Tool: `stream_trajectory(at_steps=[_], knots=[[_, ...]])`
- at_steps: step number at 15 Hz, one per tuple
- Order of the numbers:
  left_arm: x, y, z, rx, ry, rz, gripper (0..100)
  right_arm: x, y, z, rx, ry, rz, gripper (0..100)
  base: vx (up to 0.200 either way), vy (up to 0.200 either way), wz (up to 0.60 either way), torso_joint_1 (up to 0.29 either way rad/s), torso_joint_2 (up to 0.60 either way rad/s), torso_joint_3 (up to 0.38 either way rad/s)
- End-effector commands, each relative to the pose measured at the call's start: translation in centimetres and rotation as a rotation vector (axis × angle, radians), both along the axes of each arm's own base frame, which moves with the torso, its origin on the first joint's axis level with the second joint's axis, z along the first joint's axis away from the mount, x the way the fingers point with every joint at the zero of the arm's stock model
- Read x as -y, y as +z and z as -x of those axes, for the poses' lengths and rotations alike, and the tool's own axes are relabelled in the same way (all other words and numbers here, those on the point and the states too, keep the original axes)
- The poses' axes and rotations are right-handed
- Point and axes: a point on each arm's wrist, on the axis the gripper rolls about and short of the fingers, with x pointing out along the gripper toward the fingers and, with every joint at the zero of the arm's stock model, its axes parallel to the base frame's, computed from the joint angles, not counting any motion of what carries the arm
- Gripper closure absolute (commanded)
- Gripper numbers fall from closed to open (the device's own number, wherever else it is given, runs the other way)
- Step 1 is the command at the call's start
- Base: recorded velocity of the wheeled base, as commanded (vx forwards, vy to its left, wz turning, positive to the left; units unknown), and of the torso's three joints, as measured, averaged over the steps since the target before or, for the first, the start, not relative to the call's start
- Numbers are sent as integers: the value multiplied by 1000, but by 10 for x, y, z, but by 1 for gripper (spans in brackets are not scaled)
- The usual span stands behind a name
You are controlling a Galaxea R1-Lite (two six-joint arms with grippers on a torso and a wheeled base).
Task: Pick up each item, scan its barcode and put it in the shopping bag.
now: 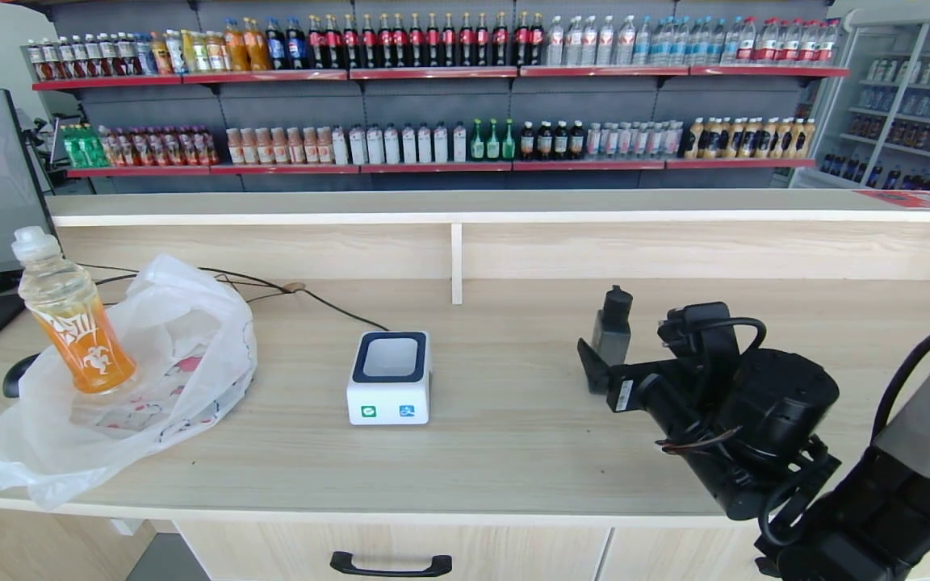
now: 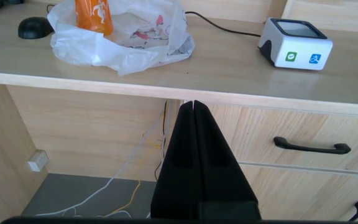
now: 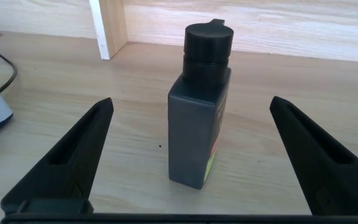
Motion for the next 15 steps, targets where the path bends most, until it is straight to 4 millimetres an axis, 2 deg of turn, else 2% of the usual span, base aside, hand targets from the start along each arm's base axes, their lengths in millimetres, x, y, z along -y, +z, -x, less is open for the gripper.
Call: stream_trajectory(at_steps=[1, 4, 7, 10, 15], knots=[[0, 0, 0, 0, 0, 0, 100, -3, -11, -10, -18, -7, 10, 0, 0, 0, 0, 0, 0, 0], [0, 0, 0, 1, 0, 0, 100, -6, -15, -21, -9, -17, 5, 0, 0, 0, 0, 0, 0, 0], [0, 0, 0, 0, 0, 0, 100, 5, -22, -38, -12, -64, 6, 0, 0, 0, 0, 0, 0, 0], [0, 0, 0, 0, 0, 0, 100, 11, -24, -43, -13, -89, 7, 0, 0, 0, 0, 0, 0, 0], [0, 0, 0, 0, 0, 0, 100, 8, -32, -52, -20, -90, 10, 0, 0, 0, 0, 0, 0, 0]])
